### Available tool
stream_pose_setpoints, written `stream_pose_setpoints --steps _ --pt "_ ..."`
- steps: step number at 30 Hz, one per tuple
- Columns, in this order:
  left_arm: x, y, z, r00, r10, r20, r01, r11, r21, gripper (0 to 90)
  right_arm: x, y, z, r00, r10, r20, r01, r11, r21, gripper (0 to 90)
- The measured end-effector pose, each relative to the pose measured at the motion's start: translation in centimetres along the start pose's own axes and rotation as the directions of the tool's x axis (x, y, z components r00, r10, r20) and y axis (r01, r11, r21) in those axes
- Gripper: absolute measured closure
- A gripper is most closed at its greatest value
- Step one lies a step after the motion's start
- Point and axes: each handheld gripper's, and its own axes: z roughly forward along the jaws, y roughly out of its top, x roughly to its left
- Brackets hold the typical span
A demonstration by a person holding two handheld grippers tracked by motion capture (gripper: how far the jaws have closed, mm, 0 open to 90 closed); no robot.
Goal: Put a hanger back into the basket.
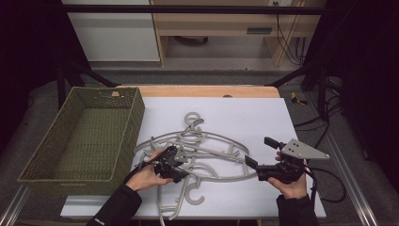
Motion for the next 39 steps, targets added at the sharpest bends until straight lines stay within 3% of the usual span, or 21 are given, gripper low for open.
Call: stream_pose_setpoints --steps 13,20,23,29,35,39 --pt "-0.5 0.1 -0.1 0.9974 0.068 -0.023 -0.067 0.9971 0.036 54.0 0.1 0.0 0.1 1.0000 0.000 -0.003 0.000 1.000 0.004 5.9" --pt "-1.5 0.4 -0.4 0.9911 0.133 0.007 -0.133 0.9866 0.095 65.6 0.1 0.0 0.0 1.0000 0.002 -0.004 -0.002 1.000 0.000 6.1" --pt "-1.5 0.5 -0.5 0.9932 0.114 0.023 -0.116 0.9876 0.105 72.2 0.1 0.0 0.0 1.0000 -0.002 -0.006 0.002 1.000 0.000 6.1" --pt "-1.5 0.5 -0.5 0.9940 0.106 0.027 -0.108 0.9871 0.118 72.2 0.1 0.0 0.0 1.0000 -0.001 -0.007 0.001 1.000 0.001 6.1" --pt "-1.2 0.4 -0.5 0.9970 0.064 0.043 -0.069 0.9915 0.110 69.8 0.1 0.0 0.0 1.0000 -0.002 -0.010 0.002 1.000 0.000 6.2" --pt "-1.3 0.4 -0.5 0.9953 0.089 0.039 -0.093 0.9897 0.110 71.1 0.2 0.0 0.2 1.0000 0.000 -0.010 0.000 1.000 0.000 6.2"
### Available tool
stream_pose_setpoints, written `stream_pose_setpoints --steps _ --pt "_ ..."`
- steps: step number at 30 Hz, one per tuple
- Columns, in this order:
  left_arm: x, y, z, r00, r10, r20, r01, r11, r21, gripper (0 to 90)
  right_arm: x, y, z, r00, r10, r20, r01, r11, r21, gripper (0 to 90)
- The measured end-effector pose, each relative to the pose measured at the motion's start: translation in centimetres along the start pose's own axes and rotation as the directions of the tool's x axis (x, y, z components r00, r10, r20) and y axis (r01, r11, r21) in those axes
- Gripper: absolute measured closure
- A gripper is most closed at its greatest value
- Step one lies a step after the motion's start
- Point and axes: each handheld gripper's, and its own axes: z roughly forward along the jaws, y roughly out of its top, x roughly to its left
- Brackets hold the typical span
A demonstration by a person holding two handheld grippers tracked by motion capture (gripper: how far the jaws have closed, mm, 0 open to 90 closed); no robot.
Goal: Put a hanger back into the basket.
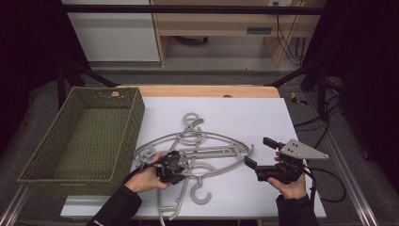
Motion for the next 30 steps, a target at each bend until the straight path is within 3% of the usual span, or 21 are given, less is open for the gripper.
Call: stream_pose_setpoints --steps 4,9,15,22,25,30 --pt "-0.3 0.1 0.0 0.9997 0.021 -0.015 -0.021 0.9998 0.003 72.3 0.0 0.0 0.0 1.0000 -0.003 0.001 0.003 1.000 0.003 6.2" --pt "-0.5 0.2 -0.2 0.9997 0.023 -0.004 -0.023 0.9997 -0.001 73.0 0.0 0.0 -0.1 1.0000 0.002 0.000 -0.002 1.000 0.003 6.2" --pt "-0.7 0.3 -0.8 0.9997 -0.008 0.024 0.009 0.9988 -0.047 74.1 -0.1 0.0 -0.2 1.0000 0.000 0.001 0.000 1.000 0.002 6.2" --pt "-1.3 0.7 -1.8 0.9990 -0.038 0.023 0.040 0.9949 -0.092 75.8 -0.2 0.1 -0.4 1.0000 0.003 0.003 -0.003 1.000 -0.007 6.2" --pt "-1.6 0.8 -2.6 0.9983 -0.057 0.011 0.058 0.9887 -0.138 77.7 -0.2 0.1 -0.4 1.0000 0.005 0.004 -0.004 1.000 -0.007 6.1" --pt "-1.4 0.6 -3.6 0.9922 -0.124 0.018 0.125 0.9742 -0.188 81.3 -0.3 0.1 -0.6 1.0000 0.003 0.008 -0.003 1.000 -0.014 6.2"
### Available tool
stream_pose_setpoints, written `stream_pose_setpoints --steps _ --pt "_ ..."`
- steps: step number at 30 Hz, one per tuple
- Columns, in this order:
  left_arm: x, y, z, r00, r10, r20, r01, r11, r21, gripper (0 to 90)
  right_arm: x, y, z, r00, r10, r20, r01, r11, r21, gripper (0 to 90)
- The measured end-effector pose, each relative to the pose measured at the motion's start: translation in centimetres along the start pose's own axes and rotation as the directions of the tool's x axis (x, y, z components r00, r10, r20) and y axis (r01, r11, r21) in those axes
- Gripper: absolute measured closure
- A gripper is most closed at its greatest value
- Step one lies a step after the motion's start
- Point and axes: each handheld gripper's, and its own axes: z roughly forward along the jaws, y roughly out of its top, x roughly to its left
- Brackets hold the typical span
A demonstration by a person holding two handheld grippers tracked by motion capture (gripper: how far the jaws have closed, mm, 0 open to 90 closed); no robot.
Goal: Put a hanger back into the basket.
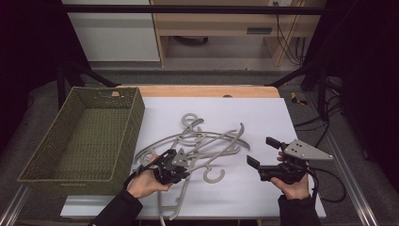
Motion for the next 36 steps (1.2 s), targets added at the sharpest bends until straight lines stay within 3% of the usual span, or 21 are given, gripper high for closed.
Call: stream_pose_setpoints --steps 4,8,14,27,36 --pt "0.2 -0.1 -0.9 0.9998 -0.019 -0.008 0.018 0.9994 -0.029 81.5 0.0 0.0 -0.2 1.0000 0.003 0.004 -0.003 1.000 0.000 6.2" --pt "0.0 0.4 -2.8 0.9994 -0.026 -0.024 0.024 0.9968 -0.076 81.6 -0.2 0.0 -0.3 1.0000 0.002 0.009 -0.002 1.000 -0.005 6.2" --pt "-0.4 0.6 -5.7 0.9967 -0.065 -0.047 0.057 0.9863 -0.155 81.6 -0.4 0.0 -0.5 0.9999 0.008 0.014 -0.008 1.000 -0.008 6.2" --pt "-0.5 0.2 -10.4 0.9880 -0.142 -0.059 0.119 0.9493 -0.291 81.7 -0.7 -0.1 -0.7 0.9995 0.007 0.032 -0.007 1.000 -0.002 6.0" --pt "-0.7 -0.3 -13.6 0.9864 -0.142 -0.082 0.102 0.9237 -0.369 81.8 -0.6 -0.1 -0.6 0.9995 0.008 0.030 -0.008 1.000 -0.002 6.1"
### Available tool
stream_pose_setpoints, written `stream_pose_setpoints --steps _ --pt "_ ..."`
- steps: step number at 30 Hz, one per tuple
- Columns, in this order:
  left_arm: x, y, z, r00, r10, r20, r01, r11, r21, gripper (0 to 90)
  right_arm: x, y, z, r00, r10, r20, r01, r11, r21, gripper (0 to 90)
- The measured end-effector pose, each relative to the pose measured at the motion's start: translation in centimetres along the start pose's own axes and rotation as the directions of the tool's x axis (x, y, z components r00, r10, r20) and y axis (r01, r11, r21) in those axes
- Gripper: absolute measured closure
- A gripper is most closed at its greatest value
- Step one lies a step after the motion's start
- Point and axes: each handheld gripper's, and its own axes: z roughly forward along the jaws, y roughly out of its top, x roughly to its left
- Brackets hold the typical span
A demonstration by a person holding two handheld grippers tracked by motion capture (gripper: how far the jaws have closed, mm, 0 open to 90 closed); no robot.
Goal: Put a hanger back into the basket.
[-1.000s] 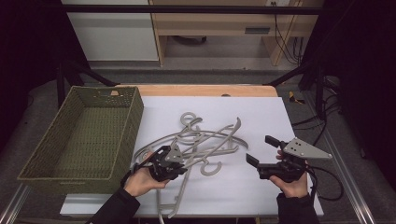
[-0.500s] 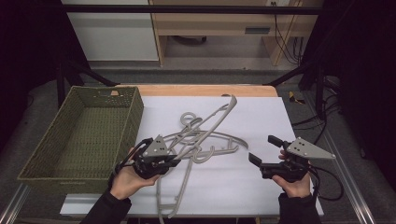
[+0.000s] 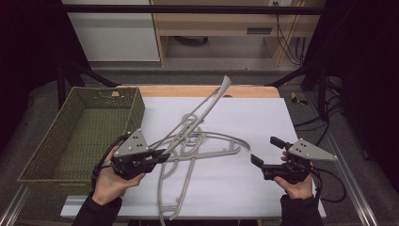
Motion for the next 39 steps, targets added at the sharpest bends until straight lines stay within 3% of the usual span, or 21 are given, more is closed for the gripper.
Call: stream_pose_setpoints --steps 5,8,12,17,21,29,34,39 --pt "0.2 0.6 -1.5 0.9997 0.014 -0.019 -0.015 0.9995 -0.026 81.8 0.1 0.0 0.1 1.0000 0.000 -0.001 0.000 1.000 0.001 6.1" --pt "0.8 1.1 -2.3 0.9990 0.021 -0.038 -0.022 0.9996 -0.018 81.8 0.2 0.1 0.0 1.0000 -0.002 -0.001 0.002 1.000 -0.002 6.1" --pt "2.2 2.1 -3.9 0.9978 0.022 -0.063 -0.022 0.9998 0.001 81.9 0.3 0.1 0.0 1.0000 -0.010 -0.001 0.010 1.000 0.001 6.0" --pt "5.2 2.6 -6.2 0.9984 -0.006 -0.057 0.007 0.9998 0.021 81.9 0.2 0.2 0.0 1.0000 -0.006 0.001 0.006 1.000 -0.004 6.0" --pt "7.4 1.9 -7.5 0.9975 -0.026 -0.065 0.028 0.9992 0.029 81.9 0.2 0.1 0.0 1.0000 -0.006 -0.001 0.006 1.000 -0.002 6.1" --pt "10.9 -0.3 -9.4 0.9911 -0.037 -0.128 0.053 0.9908 0.124 81.9 0.3 0.1 0.2 1.0000 -0.006 -0.001 0.006 1.000 0.006 6.0" --pt "12.4 -2.0 -10.3 0.9914 -0.061 -0.116 0.074 0.9903 0.117 81.9 0.3 0.0 0.3 1.0000 -0.005 0.000 0.005 1.000 0.011 6.1" --pt "13.1 -3.7 -11.3 0.9880 -0.075 -0.135 0.095 0.9847 0.146 81.9 0.2 0.0 0.3 1.0000 -0.004 -0.001 0.004 1.000 0.012 6.1"
